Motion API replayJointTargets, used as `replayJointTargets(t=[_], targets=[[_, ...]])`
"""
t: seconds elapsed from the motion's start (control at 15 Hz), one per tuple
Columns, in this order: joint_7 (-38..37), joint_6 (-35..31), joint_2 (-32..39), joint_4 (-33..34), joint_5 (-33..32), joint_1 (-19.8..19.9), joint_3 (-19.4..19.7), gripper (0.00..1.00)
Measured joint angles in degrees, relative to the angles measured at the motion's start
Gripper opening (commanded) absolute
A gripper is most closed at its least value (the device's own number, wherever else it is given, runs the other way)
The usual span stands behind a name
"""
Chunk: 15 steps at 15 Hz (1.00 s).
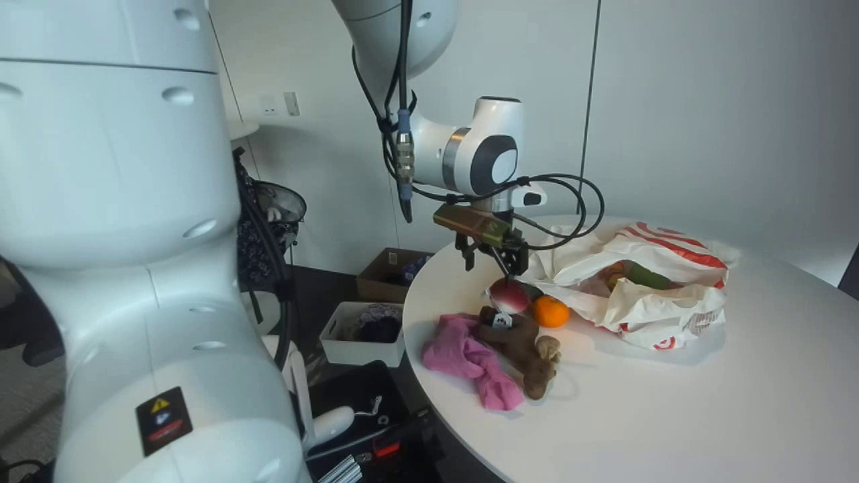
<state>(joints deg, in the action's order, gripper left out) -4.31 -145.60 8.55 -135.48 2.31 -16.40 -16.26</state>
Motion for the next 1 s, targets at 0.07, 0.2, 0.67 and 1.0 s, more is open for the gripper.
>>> replayJointTargets(t=[0.07,0.2,0.67,1.0], targets=[[0.0,-2.0,1.3,0.0,-0.5,-0.4,-0.1,1.0],[-0.2,-5.5,3.6,0.0,-3.1,-1.0,0.1,1.0],[-12.4,-13.9,7.9,0.0,-30.9,-7.6,9.5,0.81],[-20.7,-15.6,8.7,0.0,-43.0,-11.2,14.0,0.43]])
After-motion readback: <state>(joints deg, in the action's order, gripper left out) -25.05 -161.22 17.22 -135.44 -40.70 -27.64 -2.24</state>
